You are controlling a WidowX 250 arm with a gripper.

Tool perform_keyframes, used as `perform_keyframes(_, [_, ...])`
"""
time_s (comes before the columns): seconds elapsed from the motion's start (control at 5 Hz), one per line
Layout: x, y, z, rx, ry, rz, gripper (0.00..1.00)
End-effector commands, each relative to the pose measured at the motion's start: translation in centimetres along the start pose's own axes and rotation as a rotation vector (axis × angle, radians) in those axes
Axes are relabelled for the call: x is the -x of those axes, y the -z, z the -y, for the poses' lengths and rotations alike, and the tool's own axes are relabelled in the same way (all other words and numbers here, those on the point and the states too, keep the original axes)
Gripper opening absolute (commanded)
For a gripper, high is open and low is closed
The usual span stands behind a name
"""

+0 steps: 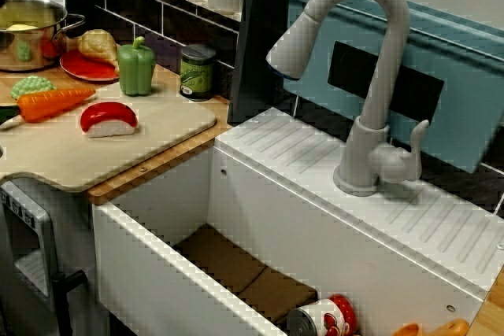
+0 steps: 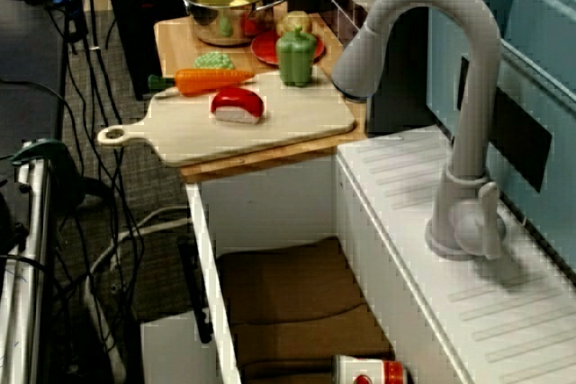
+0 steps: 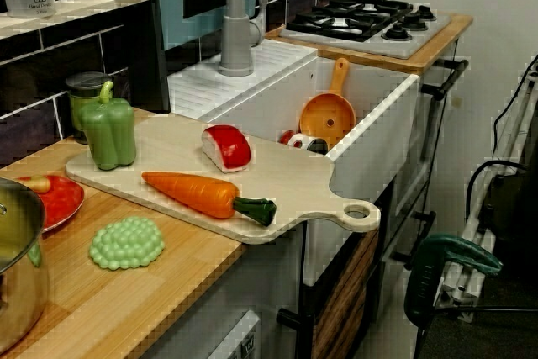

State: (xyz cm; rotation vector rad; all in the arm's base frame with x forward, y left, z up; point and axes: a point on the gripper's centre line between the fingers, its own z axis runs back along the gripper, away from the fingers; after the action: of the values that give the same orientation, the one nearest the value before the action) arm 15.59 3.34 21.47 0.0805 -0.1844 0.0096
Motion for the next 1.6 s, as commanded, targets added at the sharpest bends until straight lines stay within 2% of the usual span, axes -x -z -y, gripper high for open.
perform_keyframes(0.0, [-4.8,4.7,-4.1,-0.130,-0.046,0.054,1.00])
perform_keyframes(0.2, [-7.6,7.0,-6.4,-0.149,-0.071,0.038,1.00])
perform_keyframes(0.4, [-9.3,8.6,-7.5,-0.152,-0.028,0.063,1.00])
perform_keyframes(0.6, [-10.7,9.7,-7.6,-0.137,0.103,0.090,1.00])
perform_keyframes(0.8, [-11.4,9.9,-7.1,-0.048,0.264,0.085,1.00])
perform_keyframes(1.0, [-11.9,10.0,-6.8,0.006,0.313,0.056,1.00])
perform_keyframes(1.2, [-11.9,10.5,-5.8,-0.012,0.390,0.038,1.00])
perform_keyframes(1.4, [-11.4,11.9,-5.0,-0.017,0.430,0.017,1.00])
